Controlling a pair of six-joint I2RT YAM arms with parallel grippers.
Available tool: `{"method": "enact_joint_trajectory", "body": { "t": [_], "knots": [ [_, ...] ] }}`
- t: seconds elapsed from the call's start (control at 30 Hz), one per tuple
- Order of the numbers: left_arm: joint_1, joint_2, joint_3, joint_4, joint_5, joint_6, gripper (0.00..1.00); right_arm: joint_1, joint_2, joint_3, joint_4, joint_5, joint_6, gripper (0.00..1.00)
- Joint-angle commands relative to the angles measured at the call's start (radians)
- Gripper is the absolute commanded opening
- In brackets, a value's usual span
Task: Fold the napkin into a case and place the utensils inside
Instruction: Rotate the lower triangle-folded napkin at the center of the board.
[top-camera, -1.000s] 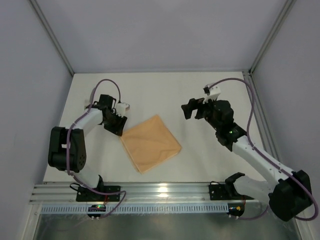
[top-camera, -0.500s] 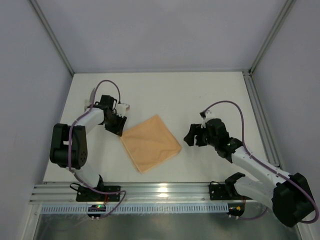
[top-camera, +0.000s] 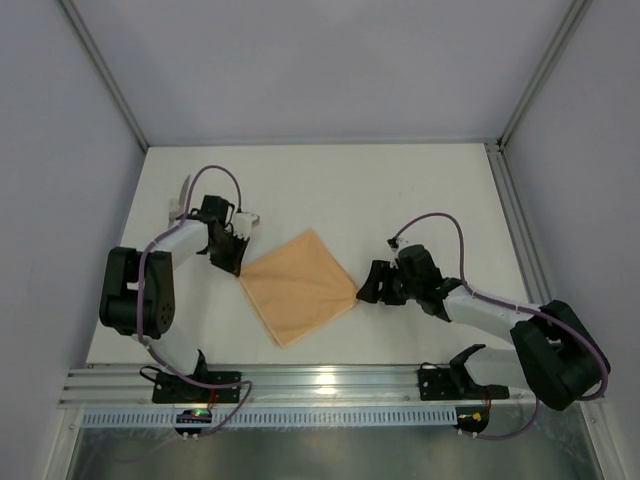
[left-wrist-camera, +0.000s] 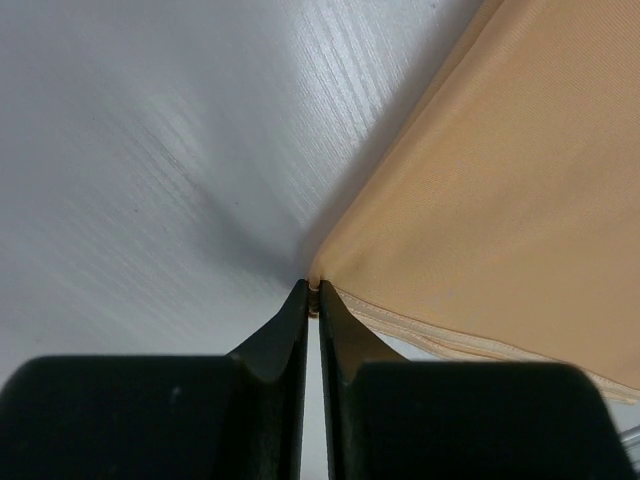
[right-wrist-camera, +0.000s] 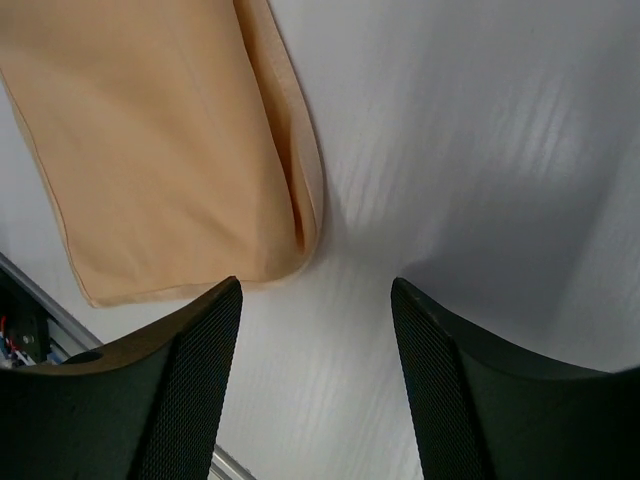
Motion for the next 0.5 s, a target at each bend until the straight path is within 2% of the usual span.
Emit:
{"method": "enact_joint_trajectory", "body": {
  "t": [0.0,0.1,0.23,0.27,0.33,0.47],
  "knots": [
    [-0.001,-0.023,-0.039,-0.001,0.01,0.033,0.06,0.011,0.077,0.024,0.118,-0.04,0.052,0.65],
    [-0.001,-0.04,-0.054,-0.021,0.03,0.05,0.06,0.024,0.144,0.054,0.135,-0.046,0.052,0.59],
    [-0.001,-0.068,-0.065,-0.072,0.065,0.089,0.05,0.024,0.209,0.131,0.061,0.003,0.039,0.32],
    [-0.001,-0.072,-0.068,-0.082,0.072,0.101,0.05,0.022,0.236,0.154,0.037,0.032,0.027,0.22],
    [-0.001,-0.092,-0.088,-0.11,0.088,0.129,0.04,0.021,0.285,0.239,-0.032,0.061,-0.019,0.13],
    [-0.001,-0.112,-0.095,-0.18,0.16,0.191,0.07,0.014,0.376,0.41,-0.155,0.076,-0.117,0.11]
  ]
}}
